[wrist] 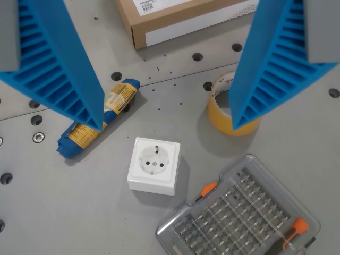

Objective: Move above the white socket

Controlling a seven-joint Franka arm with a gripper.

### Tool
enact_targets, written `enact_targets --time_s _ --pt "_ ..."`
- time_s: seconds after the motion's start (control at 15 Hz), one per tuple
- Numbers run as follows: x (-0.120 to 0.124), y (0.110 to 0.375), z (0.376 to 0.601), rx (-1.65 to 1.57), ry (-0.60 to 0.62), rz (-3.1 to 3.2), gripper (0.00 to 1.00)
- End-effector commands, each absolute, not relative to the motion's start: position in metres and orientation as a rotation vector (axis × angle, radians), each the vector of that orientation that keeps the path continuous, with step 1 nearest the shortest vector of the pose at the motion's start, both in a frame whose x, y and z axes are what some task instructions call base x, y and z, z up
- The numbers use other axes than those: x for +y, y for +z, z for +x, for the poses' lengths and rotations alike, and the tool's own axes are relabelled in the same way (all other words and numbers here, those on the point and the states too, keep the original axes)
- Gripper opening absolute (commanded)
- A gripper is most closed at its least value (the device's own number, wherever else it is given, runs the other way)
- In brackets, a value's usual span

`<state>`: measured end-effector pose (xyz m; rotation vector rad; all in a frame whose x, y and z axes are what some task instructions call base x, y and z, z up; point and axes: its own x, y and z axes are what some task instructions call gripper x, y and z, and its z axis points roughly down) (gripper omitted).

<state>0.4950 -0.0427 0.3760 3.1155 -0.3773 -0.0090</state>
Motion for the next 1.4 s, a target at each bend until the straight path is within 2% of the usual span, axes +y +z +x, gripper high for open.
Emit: enact_targets --time_s 0.07,0.8,1.4 --pt "-0.043 0.377 0.495 -0.379 -0.004 3.116 1.0" --pt "-0.043 0.369 0.493 -0.42 0.013 3.11 1.0" --pt "-0.045 0.34 0.485 -0.493 0.098 3.1 1.0"
